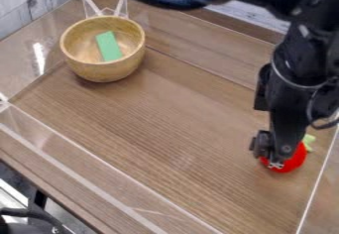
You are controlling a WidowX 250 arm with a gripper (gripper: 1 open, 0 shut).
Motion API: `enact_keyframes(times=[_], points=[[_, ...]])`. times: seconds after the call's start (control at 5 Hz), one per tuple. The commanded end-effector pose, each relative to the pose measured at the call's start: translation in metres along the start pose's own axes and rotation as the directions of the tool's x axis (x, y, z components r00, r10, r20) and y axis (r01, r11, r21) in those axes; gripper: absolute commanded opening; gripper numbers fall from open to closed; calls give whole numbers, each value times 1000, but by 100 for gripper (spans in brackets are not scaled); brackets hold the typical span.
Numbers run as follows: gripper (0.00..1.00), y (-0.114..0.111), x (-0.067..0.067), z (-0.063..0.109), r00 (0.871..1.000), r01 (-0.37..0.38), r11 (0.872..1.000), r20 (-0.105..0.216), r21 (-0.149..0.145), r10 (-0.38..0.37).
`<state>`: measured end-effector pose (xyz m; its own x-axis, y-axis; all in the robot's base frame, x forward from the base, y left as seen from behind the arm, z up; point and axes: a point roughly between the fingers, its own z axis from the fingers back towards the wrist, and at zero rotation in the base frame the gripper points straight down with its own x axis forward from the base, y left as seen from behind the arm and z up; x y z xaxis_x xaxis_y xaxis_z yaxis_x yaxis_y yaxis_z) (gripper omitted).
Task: Put the green object in the brown bowl
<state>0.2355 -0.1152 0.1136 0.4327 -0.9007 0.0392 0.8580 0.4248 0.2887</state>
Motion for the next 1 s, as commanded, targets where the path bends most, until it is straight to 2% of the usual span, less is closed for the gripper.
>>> enact_keyframes(times=[0.0,0.4,0.6,0.8], points=[[100,5,0,-3,1000,-22,1000,4,8,22],[100,4,-1,-15,999,-29,1000,-13,0,29],[0,5,-2,-19,999,-33,999,-18,-2,33],[0,7,-2,-18,999,-34,999,-20,0,34]])
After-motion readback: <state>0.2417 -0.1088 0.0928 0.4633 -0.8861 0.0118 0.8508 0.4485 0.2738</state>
